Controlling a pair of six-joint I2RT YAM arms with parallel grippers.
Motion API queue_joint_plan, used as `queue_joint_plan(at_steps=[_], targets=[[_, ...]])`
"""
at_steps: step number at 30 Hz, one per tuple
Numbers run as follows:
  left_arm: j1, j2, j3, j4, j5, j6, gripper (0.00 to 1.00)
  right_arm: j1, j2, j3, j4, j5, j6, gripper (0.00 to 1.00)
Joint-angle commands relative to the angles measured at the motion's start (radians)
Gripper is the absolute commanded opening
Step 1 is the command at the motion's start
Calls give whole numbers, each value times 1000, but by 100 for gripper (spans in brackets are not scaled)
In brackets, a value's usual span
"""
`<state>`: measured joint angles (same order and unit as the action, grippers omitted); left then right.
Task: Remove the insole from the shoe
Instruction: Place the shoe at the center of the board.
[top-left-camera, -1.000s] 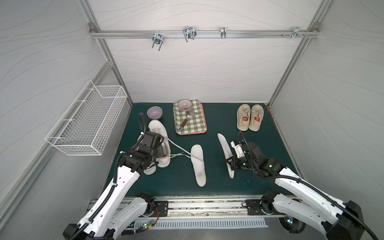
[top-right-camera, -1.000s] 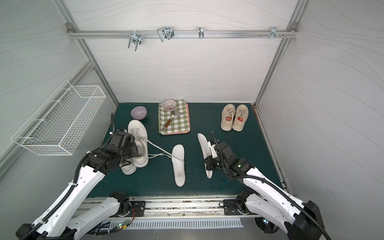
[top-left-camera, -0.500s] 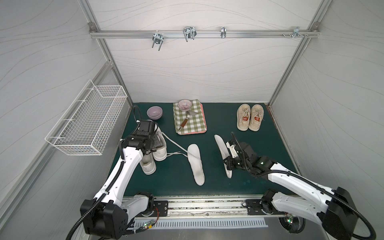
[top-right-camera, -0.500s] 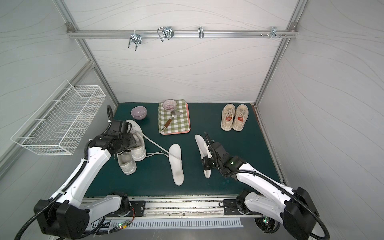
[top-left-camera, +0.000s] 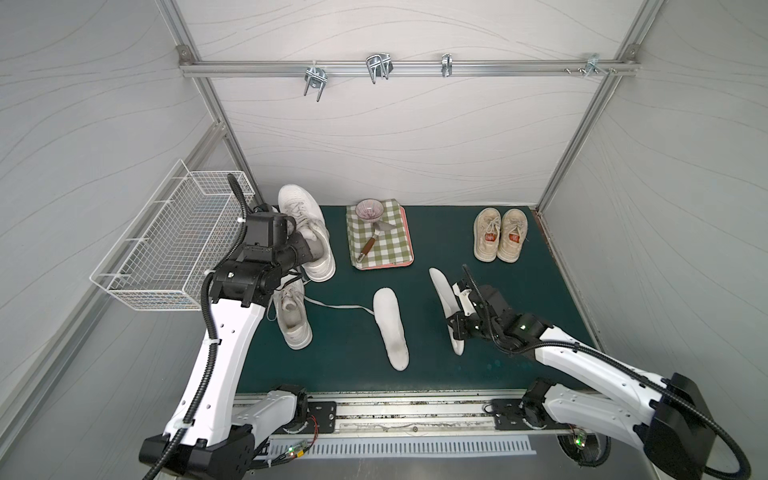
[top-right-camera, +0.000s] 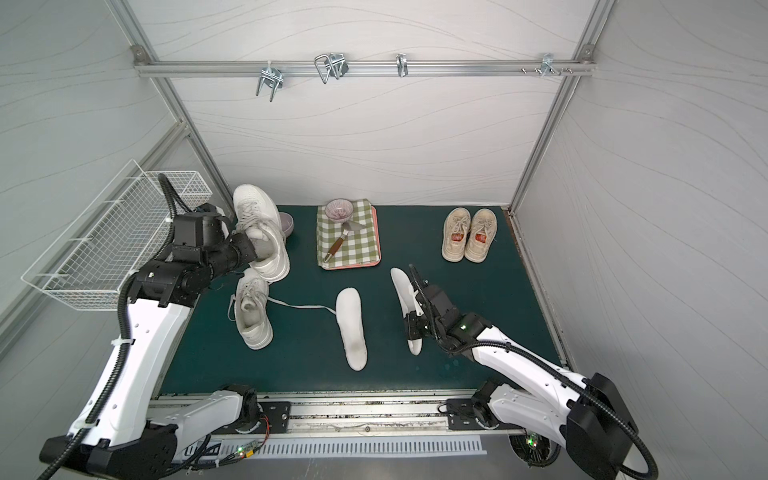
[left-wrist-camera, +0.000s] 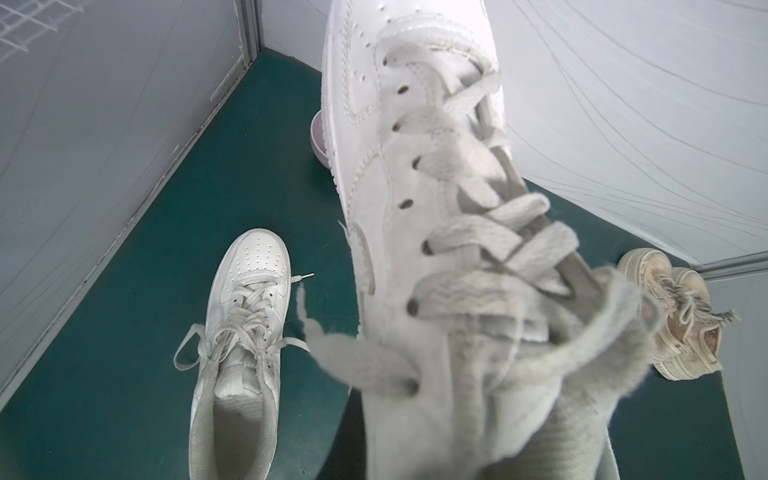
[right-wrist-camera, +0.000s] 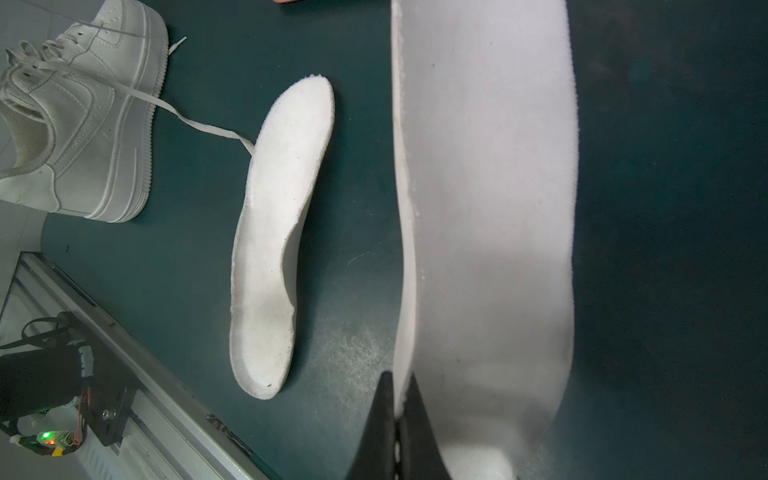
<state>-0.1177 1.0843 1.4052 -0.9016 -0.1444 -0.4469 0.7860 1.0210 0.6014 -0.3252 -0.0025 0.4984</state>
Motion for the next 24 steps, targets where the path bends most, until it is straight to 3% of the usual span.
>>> queue_joint_plan(at_steps=[1, 7, 12, 24], targets=[[4, -53, -78, 70, 63, -22, 0, 6, -2, -8, 13, 25, -16, 0], [3, -74, -362, 176, 179, -81, 0, 7, 17, 9, -5, 33, -27, 0], [2, 9, -516, 289, 205, -102, 0, 7, 16, 10, 1, 23, -19, 0], [7, 182, -558, 291, -40, -110, 2, 75, 105, 50, -21, 70, 7, 0]])
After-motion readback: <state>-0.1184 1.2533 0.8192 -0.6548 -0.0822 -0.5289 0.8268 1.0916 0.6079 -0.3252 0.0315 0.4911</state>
